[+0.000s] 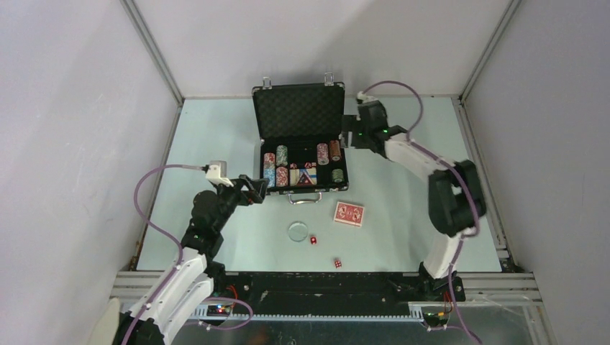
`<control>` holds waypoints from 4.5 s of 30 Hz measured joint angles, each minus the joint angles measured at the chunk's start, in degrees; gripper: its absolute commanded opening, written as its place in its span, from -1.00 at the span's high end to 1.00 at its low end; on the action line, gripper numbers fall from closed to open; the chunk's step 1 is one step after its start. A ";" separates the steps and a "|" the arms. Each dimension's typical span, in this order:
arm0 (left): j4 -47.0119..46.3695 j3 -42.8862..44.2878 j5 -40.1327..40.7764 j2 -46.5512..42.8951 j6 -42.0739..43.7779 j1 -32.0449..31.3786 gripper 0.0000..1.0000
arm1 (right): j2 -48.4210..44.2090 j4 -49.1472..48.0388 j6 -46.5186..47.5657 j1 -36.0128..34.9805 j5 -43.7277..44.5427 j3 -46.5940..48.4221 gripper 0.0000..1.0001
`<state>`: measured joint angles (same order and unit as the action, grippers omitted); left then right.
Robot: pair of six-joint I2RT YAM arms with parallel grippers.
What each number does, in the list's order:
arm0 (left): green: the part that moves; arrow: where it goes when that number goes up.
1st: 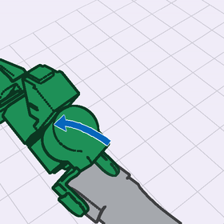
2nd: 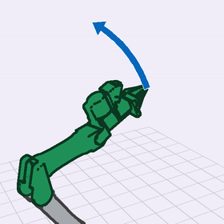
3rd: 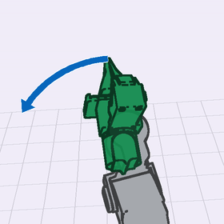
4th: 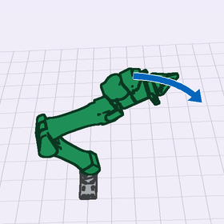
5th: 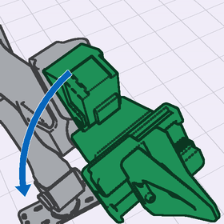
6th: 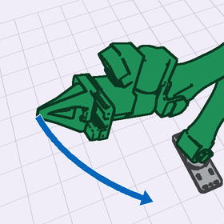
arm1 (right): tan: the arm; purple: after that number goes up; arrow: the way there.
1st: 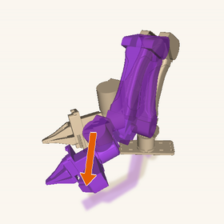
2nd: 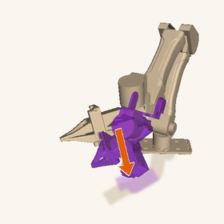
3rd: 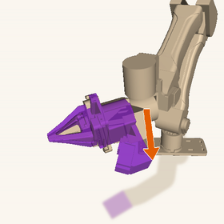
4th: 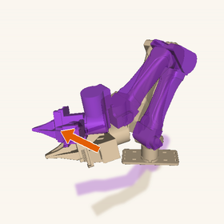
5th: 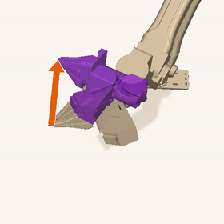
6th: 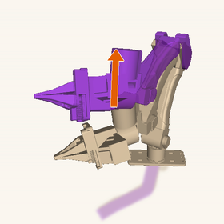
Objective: Pack up texas hold em set
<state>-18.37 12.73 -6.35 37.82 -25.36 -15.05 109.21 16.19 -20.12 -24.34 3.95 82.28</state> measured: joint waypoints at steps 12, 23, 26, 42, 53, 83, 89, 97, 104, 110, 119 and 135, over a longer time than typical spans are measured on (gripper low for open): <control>-0.52 0.00 -1.18 -2.49 -0.04 -0.07 -1.00 | -28.15 -21.07 0.92 6.10 8.02 -37.16 -0.60; -2.08 -0.79 -3.52 -4.13 -0.13 -0.22 -0.99 | -27.76 -27.17 -2.64 19.06 0.28 -42.69 -0.63; -2.08 -0.79 -3.54 -4.79 -0.13 -0.22 -0.99 | -23.98 -25.62 -3.91 19.69 -1.16 -38.77 -0.63; -2.03 -0.79 -3.76 -5.95 -0.15 -0.22 -0.99 | -6.95 -9.25 -5.86 19.58 0.68 -16.76 -0.46; -2.05 -0.79 -4.39 -5.95 -0.20 -0.22 -0.99 | 0.50 0.42 -3.65 15.78 6.78 -5.95 0.32; -4.66 -1.31 -5.53 -1.07 -0.02 -3.37 -0.93 | -2.73 17.35 2.10 0.68 -24.37 5.07 0.70; -4.42 -1.29 -5.88 -0.96 0.13 -3.48 -0.94 | 4.26 21.33 2.62 -2.51 -26.01 13.94 0.73; -4.17 -1.29 -5.88 -0.17 0.42 -3.58 -0.94 | 10.43 29.46 5.29 -5.25 -23.37 20.55 0.71; -4.15 -1.27 -5.88 0.81 0.42 -3.58 -0.94 | 13.46 33.07 6.82 -5.64 -22.80 22.80 0.58; -4.09 -1.27 -5.88 0.79 0.44 -3.58 -0.94 | 16.52 34.29 7.63 -6.12 -22.88 25.68 -0.98; -3.39 -1.27 -5.86 0.74 0.50 -3.58 -0.94 | 16.57 33.18 8.07 -7.26 -20.52 25.88 -0.99; -2.93 -1.27 -5.33 -0.31 0.57 -3.58 -0.94 | -7.67 18.03 4.15 -12.33 -9.64 -1.14 -0.82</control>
<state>-21.30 11.46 -11.68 37.52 -24.80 -18.63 101.54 34.22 -15.97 -36.67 -5.69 81.14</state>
